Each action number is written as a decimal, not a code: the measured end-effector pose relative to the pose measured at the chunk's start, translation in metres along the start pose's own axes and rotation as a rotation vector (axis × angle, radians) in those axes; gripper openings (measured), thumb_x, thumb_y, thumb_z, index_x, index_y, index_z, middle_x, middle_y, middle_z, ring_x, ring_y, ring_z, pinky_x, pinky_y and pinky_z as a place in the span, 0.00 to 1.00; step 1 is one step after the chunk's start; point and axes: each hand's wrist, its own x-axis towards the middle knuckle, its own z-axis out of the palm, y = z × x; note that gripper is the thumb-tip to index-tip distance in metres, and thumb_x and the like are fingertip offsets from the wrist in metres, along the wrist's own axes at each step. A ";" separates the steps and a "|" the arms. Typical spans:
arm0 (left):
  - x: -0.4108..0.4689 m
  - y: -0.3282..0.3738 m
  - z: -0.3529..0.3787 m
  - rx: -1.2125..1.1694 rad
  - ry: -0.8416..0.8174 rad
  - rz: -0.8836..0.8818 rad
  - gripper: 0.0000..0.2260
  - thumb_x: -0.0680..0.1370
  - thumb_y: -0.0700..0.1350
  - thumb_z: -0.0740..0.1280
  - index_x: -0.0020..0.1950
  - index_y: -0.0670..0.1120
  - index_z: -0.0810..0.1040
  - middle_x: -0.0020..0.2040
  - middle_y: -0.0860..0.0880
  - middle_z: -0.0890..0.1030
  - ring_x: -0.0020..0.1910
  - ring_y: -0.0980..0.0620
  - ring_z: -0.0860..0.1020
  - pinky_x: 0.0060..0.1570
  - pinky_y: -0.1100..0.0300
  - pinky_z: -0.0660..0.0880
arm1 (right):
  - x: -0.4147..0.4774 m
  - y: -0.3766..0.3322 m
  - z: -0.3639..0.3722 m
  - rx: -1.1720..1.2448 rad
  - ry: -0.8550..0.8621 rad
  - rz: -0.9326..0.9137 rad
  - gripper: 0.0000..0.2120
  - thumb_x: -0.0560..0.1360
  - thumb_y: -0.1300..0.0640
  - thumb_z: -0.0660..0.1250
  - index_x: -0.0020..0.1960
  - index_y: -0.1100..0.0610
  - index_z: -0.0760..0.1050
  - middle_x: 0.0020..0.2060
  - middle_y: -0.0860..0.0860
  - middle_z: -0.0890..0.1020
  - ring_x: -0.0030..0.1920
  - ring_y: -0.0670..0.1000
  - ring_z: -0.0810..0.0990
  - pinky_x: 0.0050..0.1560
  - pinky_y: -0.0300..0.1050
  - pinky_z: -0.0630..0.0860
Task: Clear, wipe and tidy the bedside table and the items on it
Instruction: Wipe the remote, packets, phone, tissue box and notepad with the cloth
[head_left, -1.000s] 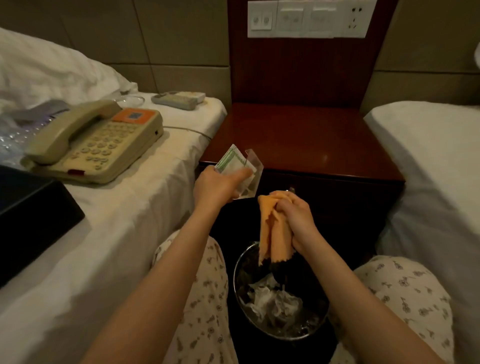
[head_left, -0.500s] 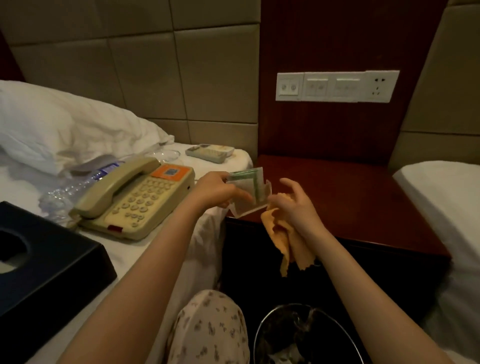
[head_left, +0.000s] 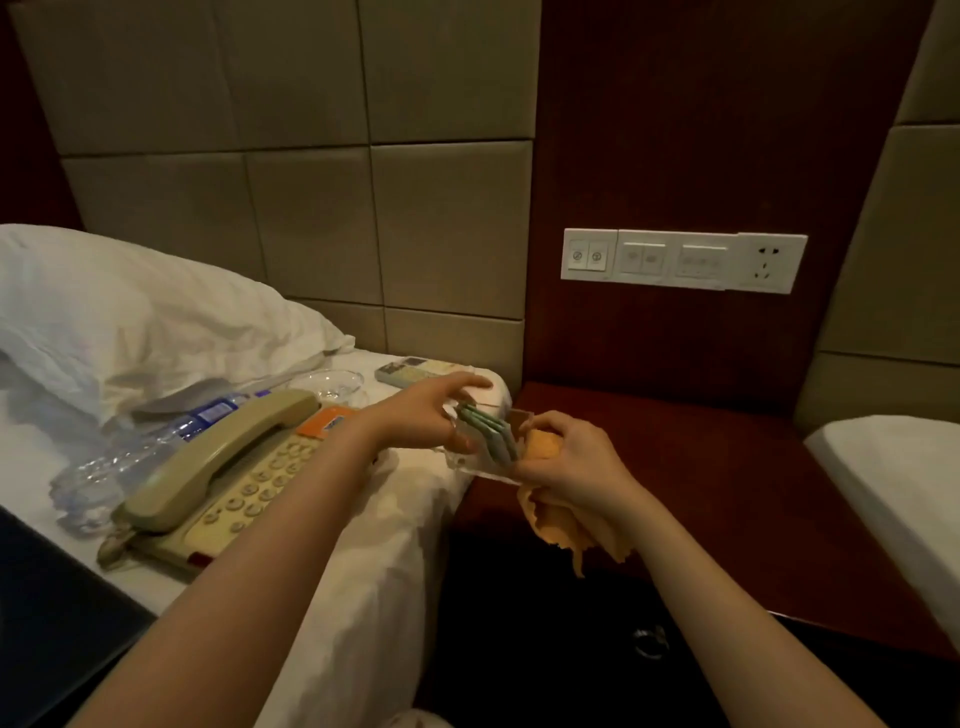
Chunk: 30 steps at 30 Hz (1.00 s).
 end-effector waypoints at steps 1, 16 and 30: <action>0.002 -0.002 -0.002 -0.071 0.085 -0.001 0.33 0.73 0.37 0.71 0.73 0.53 0.61 0.63 0.48 0.71 0.47 0.54 0.75 0.44 0.64 0.75 | 0.006 -0.001 0.003 0.016 0.053 0.025 0.20 0.64 0.49 0.76 0.54 0.49 0.75 0.50 0.46 0.77 0.46 0.41 0.74 0.38 0.34 0.72; 0.049 -0.037 -0.026 -0.505 0.364 -0.481 0.16 0.79 0.53 0.58 0.57 0.43 0.73 0.48 0.46 0.75 0.48 0.48 0.75 0.42 0.61 0.73 | 0.096 -0.066 0.094 -0.041 0.242 0.190 0.24 0.70 0.44 0.71 0.58 0.58 0.71 0.56 0.55 0.79 0.57 0.58 0.77 0.49 0.46 0.71; 0.086 -0.072 -0.043 -0.003 0.292 -0.645 0.26 0.81 0.57 0.54 0.68 0.37 0.69 0.67 0.39 0.71 0.64 0.41 0.71 0.61 0.54 0.69 | 0.136 -0.051 0.130 0.014 -0.075 0.184 0.12 0.73 0.51 0.65 0.51 0.57 0.77 0.46 0.54 0.79 0.51 0.58 0.78 0.46 0.47 0.73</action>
